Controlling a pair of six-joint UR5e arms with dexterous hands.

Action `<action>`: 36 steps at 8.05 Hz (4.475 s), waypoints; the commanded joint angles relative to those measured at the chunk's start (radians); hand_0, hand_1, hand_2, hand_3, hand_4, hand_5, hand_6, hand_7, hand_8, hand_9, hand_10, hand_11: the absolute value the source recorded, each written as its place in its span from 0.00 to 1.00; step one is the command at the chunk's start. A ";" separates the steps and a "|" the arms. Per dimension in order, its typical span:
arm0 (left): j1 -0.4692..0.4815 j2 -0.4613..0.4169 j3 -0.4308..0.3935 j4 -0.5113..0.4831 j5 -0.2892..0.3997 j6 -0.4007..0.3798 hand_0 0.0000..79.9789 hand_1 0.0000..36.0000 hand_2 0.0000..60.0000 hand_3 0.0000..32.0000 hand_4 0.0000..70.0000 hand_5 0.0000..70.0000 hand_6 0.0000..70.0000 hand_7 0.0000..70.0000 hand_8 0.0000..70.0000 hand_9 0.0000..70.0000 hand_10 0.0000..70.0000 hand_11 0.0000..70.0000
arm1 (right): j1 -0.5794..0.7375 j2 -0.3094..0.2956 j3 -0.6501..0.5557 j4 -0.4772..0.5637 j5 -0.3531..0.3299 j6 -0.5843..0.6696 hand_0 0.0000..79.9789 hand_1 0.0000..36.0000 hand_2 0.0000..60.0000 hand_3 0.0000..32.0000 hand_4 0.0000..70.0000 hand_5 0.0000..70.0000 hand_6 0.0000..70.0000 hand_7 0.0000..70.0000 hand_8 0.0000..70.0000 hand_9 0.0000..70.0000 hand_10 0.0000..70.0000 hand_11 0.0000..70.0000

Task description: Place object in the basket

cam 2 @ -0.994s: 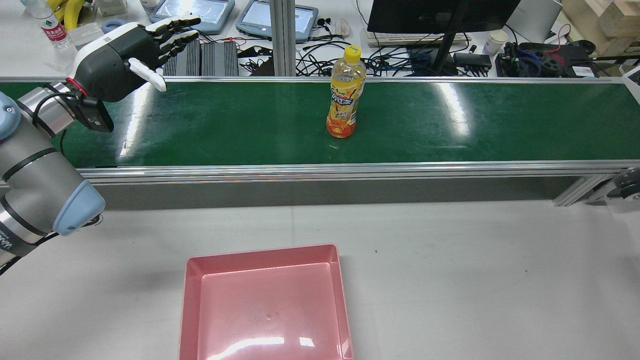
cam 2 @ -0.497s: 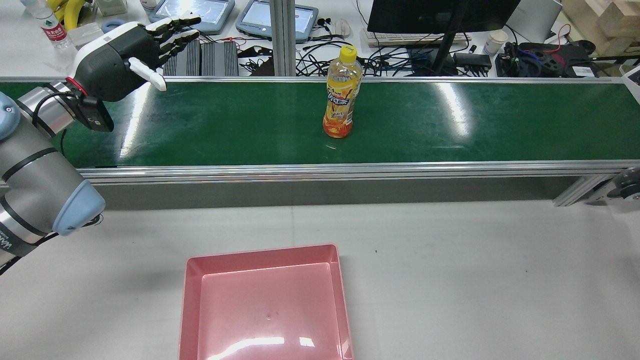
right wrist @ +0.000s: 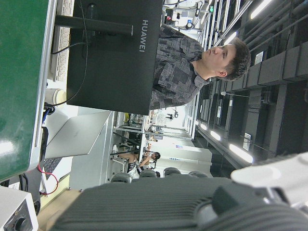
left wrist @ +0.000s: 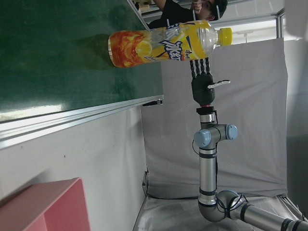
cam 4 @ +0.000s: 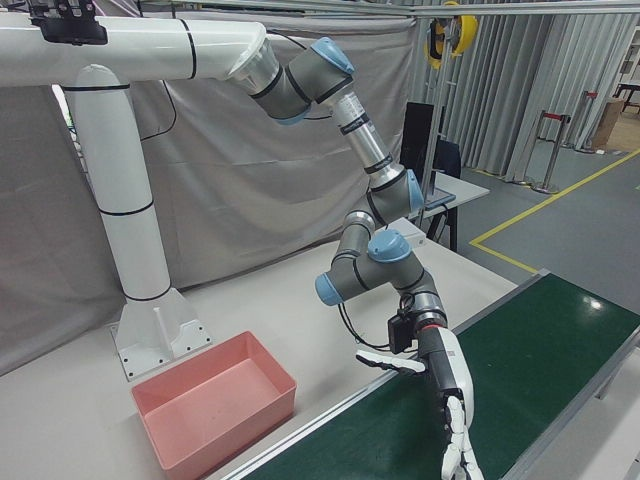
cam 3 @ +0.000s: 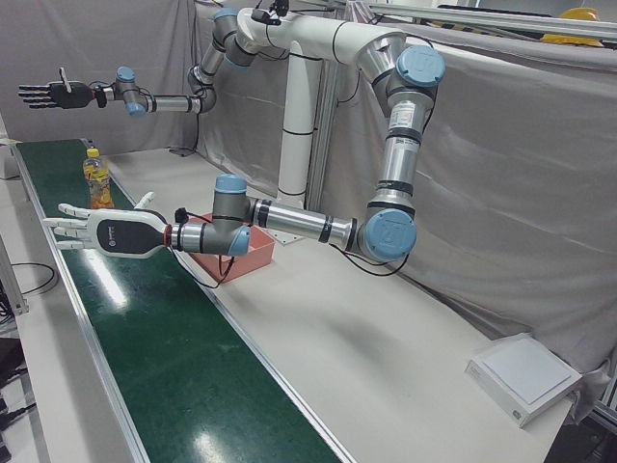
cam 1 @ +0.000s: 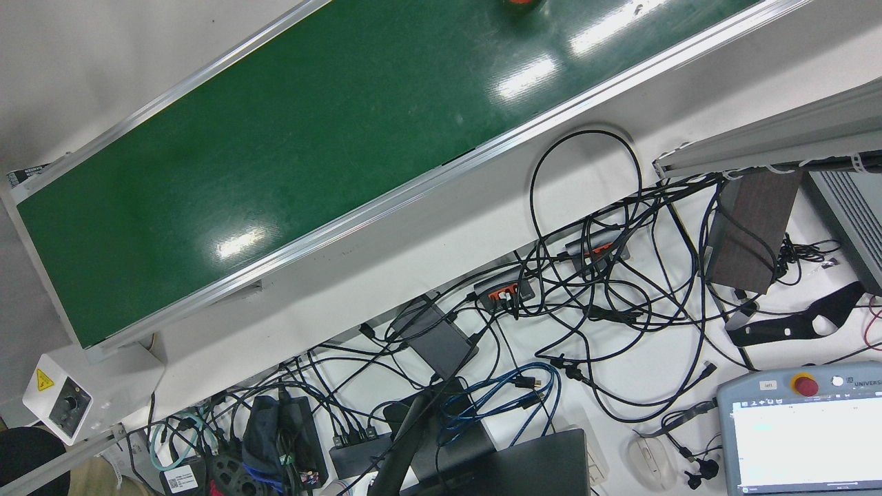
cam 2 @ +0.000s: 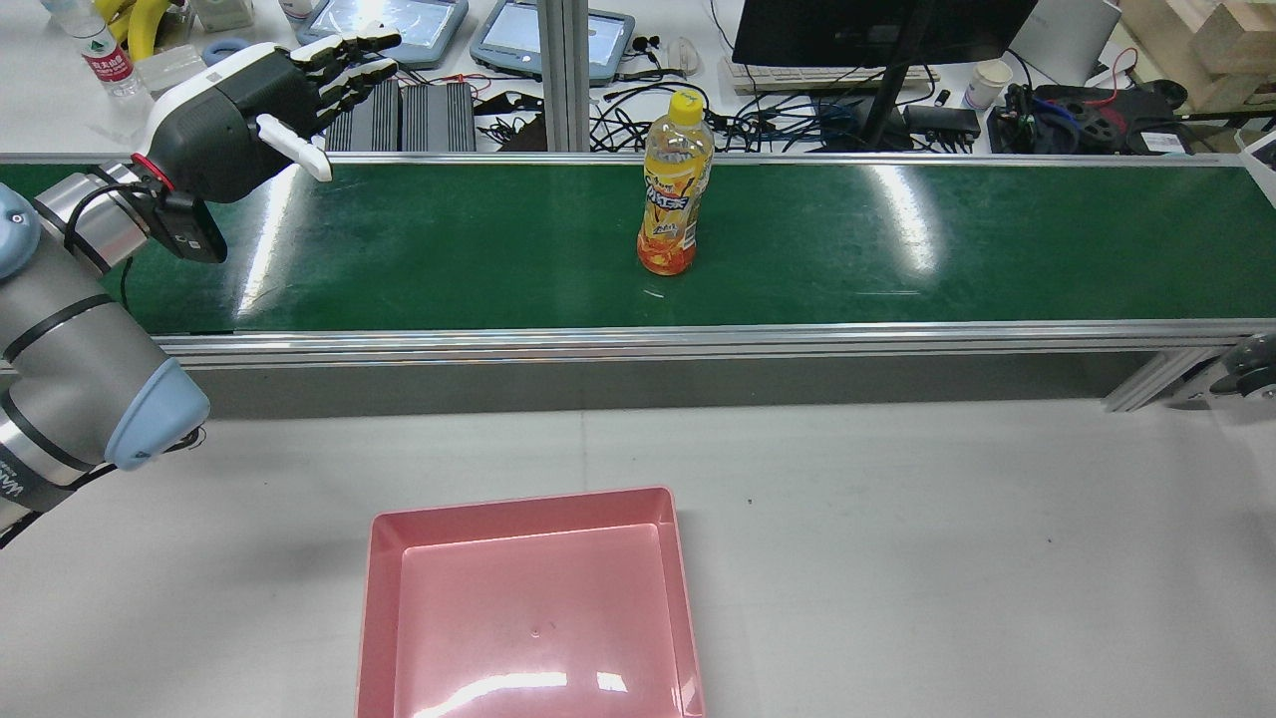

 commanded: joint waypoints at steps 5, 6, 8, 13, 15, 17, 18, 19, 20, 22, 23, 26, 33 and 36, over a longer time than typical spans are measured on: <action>0.000 0.000 -0.001 0.000 0.000 0.000 0.73 0.04 0.00 0.07 0.18 0.23 0.00 0.01 0.10 0.13 0.00 0.02 | 0.000 0.000 0.000 0.000 0.000 0.001 0.00 0.00 0.00 0.00 0.00 0.00 0.00 0.00 0.00 0.00 0.00 0.00; 0.000 0.000 0.001 0.000 0.000 0.000 0.72 0.04 0.00 0.07 0.18 0.23 0.00 0.01 0.10 0.13 0.00 0.02 | 0.000 0.000 0.000 0.000 0.000 0.001 0.00 0.00 0.00 0.00 0.00 0.00 0.00 0.00 0.00 0.00 0.00 0.00; 0.000 0.000 0.001 0.000 0.000 0.002 0.73 0.05 0.00 0.07 0.18 0.23 0.00 0.01 0.10 0.13 0.00 0.02 | 0.000 0.000 0.002 0.000 0.000 0.001 0.00 0.00 0.00 0.00 0.00 0.00 0.00 0.00 0.00 0.00 0.00 0.00; 0.000 -0.003 -0.001 0.000 0.000 0.002 0.73 0.05 0.00 0.06 0.19 0.23 0.01 0.01 0.10 0.13 0.00 0.02 | 0.000 0.000 0.003 0.000 0.000 0.001 0.00 0.00 0.00 0.00 0.00 0.00 0.00 0.00 0.00 0.00 0.00 0.00; 0.000 -0.003 -0.001 0.000 0.000 0.002 0.74 0.06 0.00 0.06 0.18 0.23 0.00 0.01 0.10 0.13 0.00 0.02 | 0.000 0.000 0.003 0.000 0.000 0.001 0.00 0.00 0.00 0.00 0.00 0.00 0.00 0.00 0.00 0.00 0.00 0.00; 0.000 -0.003 0.001 0.000 0.000 0.002 0.73 0.05 0.00 0.06 0.18 0.23 0.00 0.01 0.10 0.13 0.00 0.02 | 0.000 0.000 0.003 0.000 0.000 0.001 0.00 0.00 0.00 0.00 0.00 0.00 0.00 0.00 0.00 0.00 0.00 0.00; 0.000 -0.003 0.001 0.000 0.000 0.002 0.73 0.05 0.00 0.06 0.18 0.23 0.01 0.01 0.10 0.13 0.00 0.02 | 0.000 0.000 0.003 0.000 0.000 0.001 0.00 0.00 0.00 0.00 0.00 0.00 0.00 0.00 0.00 0.00 0.00 0.00; 0.000 -0.003 -0.001 0.000 0.000 0.002 0.73 0.05 0.00 0.06 0.18 0.23 0.00 0.01 0.10 0.13 0.00 0.02 | 0.000 0.000 0.003 0.000 0.000 0.001 0.00 0.00 0.00 0.00 0.00 0.00 0.00 0.00 0.00 0.00 0.00 0.00; 0.000 -0.003 -0.001 0.000 0.000 0.002 0.73 0.05 0.00 0.07 0.18 0.23 0.00 0.01 0.10 0.13 0.00 0.02 | 0.000 0.000 0.003 0.000 0.000 0.001 0.00 0.00 0.00 0.00 0.00 0.00 0.00 0.00 0.00 0.00 0.00 0.00; 0.000 -0.003 -0.001 0.000 0.000 0.002 0.74 0.06 0.00 0.07 0.18 0.22 0.00 0.01 0.10 0.13 0.00 0.02 | 0.000 0.000 0.003 0.000 0.000 0.001 0.00 0.00 0.00 0.00 0.00 0.00 0.00 0.00 0.00 0.00 0.00 0.00; 0.000 -0.005 -0.001 0.000 0.000 0.002 0.74 0.06 0.00 0.07 0.18 0.22 0.00 0.01 0.10 0.13 0.00 0.02 | 0.000 0.000 0.003 0.000 0.000 0.001 0.00 0.00 0.00 0.00 0.00 0.00 0.00 0.00 0.00 0.00 0.00 0.00; -0.002 -0.003 -0.001 0.000 0.000 0.000 0.73 0.05 0.00 0.06 0.18 0.23 0.00 0.01 0.10 0.13 0.00 0.02 | 0.000 0.000 0.003 0.000 0.000 0.001 0.00 0.00 0.00 0.00 0.00 0.00 0.00 0.00 0.00 0.00 0.00 0.00; 0.000 -0.005 -0.001 0.000 0.000 0.000 0.73 0.05 0.00 0.07 0.18 0.23 0.00 0.01 0.10 0.13 0.00 0.02 | 0.000 0.000 0.003 0.000 0.000 0.001 0.00 0.00 0.00 0.00 0.00 0.00 0.00 0.00 0.00 0.00 0.00 0.00; 0.000 -0.003 -0.001 0.000 0.000 0.000 0.73 0.06 0.00 0.06 0.18 0.23 0.00 0.01 0.09 0.12 0.01 0.03 | 0.000 0.000 0.003 0.000 0.000 0.001 0.00 0.00 0.00 0.00 0.00 0.00 0.00 0.00 0.00 0.00 0.00 0.00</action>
